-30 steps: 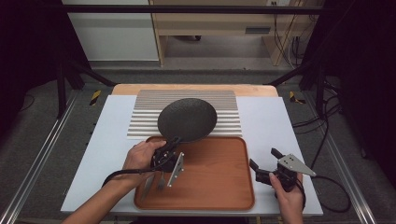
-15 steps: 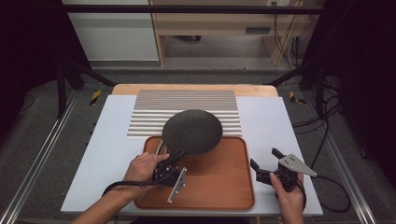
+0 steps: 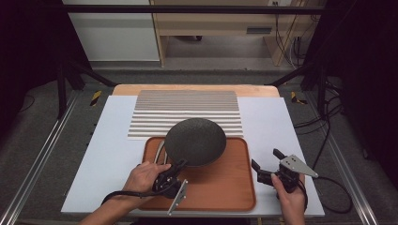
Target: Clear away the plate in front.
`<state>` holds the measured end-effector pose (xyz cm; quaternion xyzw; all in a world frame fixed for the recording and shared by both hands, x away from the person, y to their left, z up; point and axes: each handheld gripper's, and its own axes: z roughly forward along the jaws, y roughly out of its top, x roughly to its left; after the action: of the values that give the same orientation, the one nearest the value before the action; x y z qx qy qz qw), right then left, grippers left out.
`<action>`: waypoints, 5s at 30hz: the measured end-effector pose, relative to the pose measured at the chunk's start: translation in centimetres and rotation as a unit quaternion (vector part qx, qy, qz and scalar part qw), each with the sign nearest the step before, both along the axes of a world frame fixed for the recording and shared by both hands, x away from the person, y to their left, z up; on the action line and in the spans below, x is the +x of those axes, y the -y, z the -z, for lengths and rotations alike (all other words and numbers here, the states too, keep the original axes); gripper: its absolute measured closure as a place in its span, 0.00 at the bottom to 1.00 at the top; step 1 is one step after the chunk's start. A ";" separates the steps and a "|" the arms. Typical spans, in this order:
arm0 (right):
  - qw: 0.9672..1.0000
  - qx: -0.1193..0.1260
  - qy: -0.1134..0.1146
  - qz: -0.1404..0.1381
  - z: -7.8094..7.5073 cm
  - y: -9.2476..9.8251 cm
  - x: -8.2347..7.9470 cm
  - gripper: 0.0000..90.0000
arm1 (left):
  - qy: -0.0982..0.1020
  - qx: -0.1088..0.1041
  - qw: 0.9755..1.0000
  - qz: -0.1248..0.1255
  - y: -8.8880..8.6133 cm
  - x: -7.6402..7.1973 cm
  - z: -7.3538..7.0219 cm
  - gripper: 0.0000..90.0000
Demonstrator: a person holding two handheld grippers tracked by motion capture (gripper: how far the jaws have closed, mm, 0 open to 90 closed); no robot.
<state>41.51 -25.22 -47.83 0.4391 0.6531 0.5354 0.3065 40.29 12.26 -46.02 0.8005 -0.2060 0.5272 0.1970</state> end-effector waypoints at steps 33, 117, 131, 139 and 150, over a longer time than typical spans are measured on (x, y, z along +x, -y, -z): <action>1.000 -0.005 0.000 -0.002 0.0 -0.2 0.1 0.05 | -0.008 0.011 1.000 0.019 0.1 -1.9 1.4 0.96; 1.000 -0.012 -0.006 -0.007 0.2 -0.6 0.3 0.05 | -0.031 0.053 0.998 0.028 -0.4 -4.1 4.5 0.93; 1.000 -0.014 -0.008 -0.010 0.3 -0.7 0.3 0.05 | -0.042 0.037 0.998 0.024 -0.7 -4.0 4.3 0.81; 1.000 -0.015 -0.008 -0.010 0.3 -0.7 0.3 0.05 | -0.043 0.031 0.998 0.021 -1.0 -4.1 4.2 0.78; 1.000 -0.015 -0.008 -0.009 0.3 -0.7 0.3 0.05 | -0.053 0.017 0.998 0.026 -1.7 -4.4 3.8 0.74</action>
<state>41.82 -24.55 -48.09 0.4322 0.6677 0.5248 0.3033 35.90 13.96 -49.82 0.8250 -0.2249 0.4748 0.2081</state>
